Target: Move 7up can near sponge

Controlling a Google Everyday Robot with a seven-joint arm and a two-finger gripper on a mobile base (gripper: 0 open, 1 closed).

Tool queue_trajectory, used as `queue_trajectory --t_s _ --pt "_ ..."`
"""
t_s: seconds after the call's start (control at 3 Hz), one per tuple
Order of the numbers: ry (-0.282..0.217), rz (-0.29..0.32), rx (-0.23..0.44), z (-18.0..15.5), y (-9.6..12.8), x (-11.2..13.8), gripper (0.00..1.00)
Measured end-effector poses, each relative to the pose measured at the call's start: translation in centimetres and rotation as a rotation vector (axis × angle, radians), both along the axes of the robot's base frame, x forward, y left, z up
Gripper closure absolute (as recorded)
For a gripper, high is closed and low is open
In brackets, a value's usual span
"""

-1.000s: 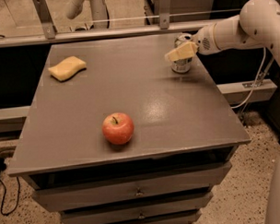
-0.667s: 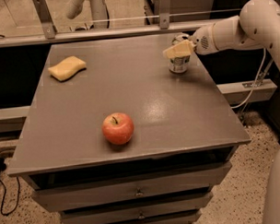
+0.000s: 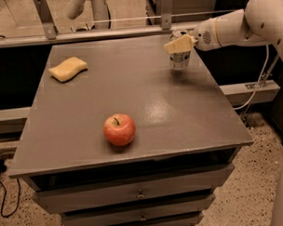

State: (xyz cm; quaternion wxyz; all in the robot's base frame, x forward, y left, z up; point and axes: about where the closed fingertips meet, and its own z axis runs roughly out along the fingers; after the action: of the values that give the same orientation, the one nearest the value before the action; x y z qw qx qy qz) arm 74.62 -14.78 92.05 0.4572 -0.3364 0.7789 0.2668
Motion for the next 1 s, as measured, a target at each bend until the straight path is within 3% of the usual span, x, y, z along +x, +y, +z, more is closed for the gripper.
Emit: queue_trajectory --t_s 0.33,0.67,1.0 --pt "0.002 0.003 0.001 -0.1 0.2 0.0 1.0" --pt "-0.015 0.037 0.015 0.7 2.7 -0.3 1.0" --pt "-0.053 0.091 0.034 2.4 7.4 -1.3 1.0"
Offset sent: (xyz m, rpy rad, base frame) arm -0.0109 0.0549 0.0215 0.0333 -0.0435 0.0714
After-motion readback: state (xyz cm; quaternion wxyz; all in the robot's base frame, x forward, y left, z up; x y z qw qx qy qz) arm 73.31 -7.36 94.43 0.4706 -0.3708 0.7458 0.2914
